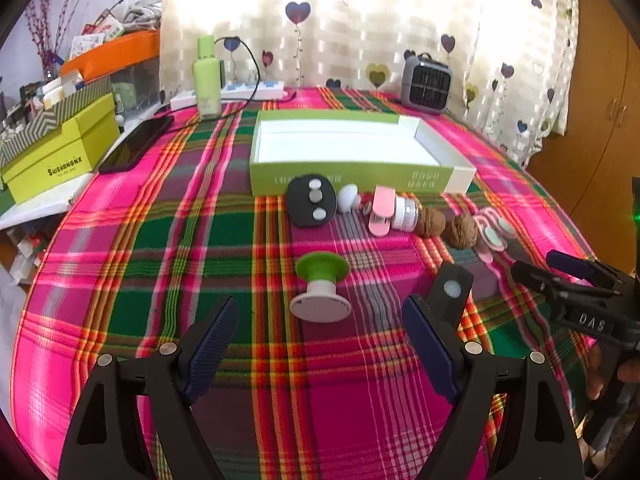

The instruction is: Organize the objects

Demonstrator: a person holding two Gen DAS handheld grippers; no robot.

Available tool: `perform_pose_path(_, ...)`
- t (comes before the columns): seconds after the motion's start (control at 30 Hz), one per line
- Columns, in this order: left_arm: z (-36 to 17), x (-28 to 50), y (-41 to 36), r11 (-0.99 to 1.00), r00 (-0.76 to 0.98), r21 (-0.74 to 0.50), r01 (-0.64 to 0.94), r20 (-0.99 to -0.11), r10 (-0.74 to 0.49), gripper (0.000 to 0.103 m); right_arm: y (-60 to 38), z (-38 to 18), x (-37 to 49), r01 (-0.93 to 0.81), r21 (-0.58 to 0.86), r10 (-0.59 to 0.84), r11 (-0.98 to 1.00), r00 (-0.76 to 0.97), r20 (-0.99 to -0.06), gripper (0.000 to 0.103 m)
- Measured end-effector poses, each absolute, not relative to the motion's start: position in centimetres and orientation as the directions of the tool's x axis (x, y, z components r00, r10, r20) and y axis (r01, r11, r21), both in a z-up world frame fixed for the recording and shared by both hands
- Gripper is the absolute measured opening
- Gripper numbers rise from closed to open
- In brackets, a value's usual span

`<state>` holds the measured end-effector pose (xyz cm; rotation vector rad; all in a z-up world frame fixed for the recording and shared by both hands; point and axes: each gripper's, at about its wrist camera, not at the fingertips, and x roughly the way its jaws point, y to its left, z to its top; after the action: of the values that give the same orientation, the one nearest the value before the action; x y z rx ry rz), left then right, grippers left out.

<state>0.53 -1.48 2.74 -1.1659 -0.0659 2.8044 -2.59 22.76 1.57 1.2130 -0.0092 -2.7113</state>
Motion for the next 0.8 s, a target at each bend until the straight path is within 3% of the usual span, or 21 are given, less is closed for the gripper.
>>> perform_pose_path(0.27,2.5,-0.5,-2.4,-0.993,-0.682,-0.102,-0.066,-0.722,0.12,0.084,23.4,3.0,-4.5,0.156,0.049,-0.144,-0.987,-0.692,-0.708,0.079)
perform_pose_path(0.43,2.2,-0.8,-2.0,-0.992,-0.676,-0.096,-0.08,-0.726,0.125,0.083,23.9,2.7,-5.6,0.151,0.073,-0.157,-0.986,-0.676,-0.72,0.071)
perform_pose_path(0.8,1.7,-1.8,-2.2,-0.992,-0.662,-0.114,-0.06,-0.739,0.125,0.082,23.0,2.2,-6.3,0.19,0.057,-0.17,-0.98,-0.663,-0.729,0.069)
